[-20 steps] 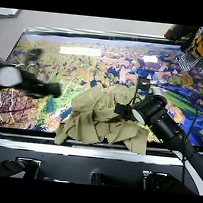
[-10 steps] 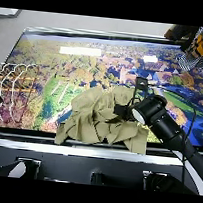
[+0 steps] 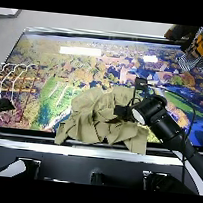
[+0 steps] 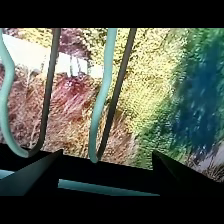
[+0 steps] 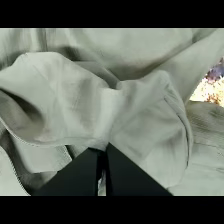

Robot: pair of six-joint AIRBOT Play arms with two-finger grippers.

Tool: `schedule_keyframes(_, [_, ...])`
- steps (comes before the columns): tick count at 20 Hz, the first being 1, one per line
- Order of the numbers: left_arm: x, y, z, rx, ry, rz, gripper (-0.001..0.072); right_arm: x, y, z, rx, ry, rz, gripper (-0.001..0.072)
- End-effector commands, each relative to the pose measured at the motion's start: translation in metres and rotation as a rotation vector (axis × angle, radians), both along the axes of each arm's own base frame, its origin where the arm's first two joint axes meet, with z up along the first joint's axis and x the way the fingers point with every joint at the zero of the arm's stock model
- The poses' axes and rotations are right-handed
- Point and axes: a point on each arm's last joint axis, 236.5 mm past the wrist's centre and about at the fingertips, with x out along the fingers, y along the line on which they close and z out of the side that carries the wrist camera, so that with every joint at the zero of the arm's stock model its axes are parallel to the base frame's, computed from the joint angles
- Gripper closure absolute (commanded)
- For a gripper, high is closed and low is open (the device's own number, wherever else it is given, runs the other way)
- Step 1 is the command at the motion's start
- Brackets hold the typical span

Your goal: Fold the clothes and pants, and hang the long-sleeved shirts on hangers.

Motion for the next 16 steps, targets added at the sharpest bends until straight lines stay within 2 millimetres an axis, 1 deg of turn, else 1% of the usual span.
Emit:
schedule_keyframes(1, [0.001, -0.004, -0.029, -0.03, 0.038, -0.111, 0.0077, -0.006, -0.005, -0.002, -0.028, 0.024, 0.011, 0.0671])
schedule_keyframes(2, [0.001, -0.005, -0.034, -0.025, 0.04, -0.14, 0.0077, -0.006, -0.005, -0.002, -0.029, 0.024, 0.017, 0.0671])
schedule_keyframes(5, [0.002, -0.004, -0.048, -0.004, 0.023, -0.136, 0.0077, -0.005, -0.005, -0.002, -0.028, 0.021, 0.017, 0.0671])
schedule_keyframes(10, [-0.004, -0.017, -0.075, 0.01, 0.033, -0.16, 0.0082, -0.005, -0.005, -0.002, -0.028, 0.021, 0.017, 0.0671])
schedule_keyframes(11, [-0.004, -0.019, -0.079, 0.011, 0.036, -0.164, 0.0112, -0.005, -0.005, -0.002, -0.028, 0.021, 0.017, 0.0671])
schedule_keyframes(16, [-0.008, -0.02, -0.09, 0.023, 0.04, -0.166, 0.0112, -0.005, -0.005, -0.002, -0.028, 0.021, 0.017, 0.0671])
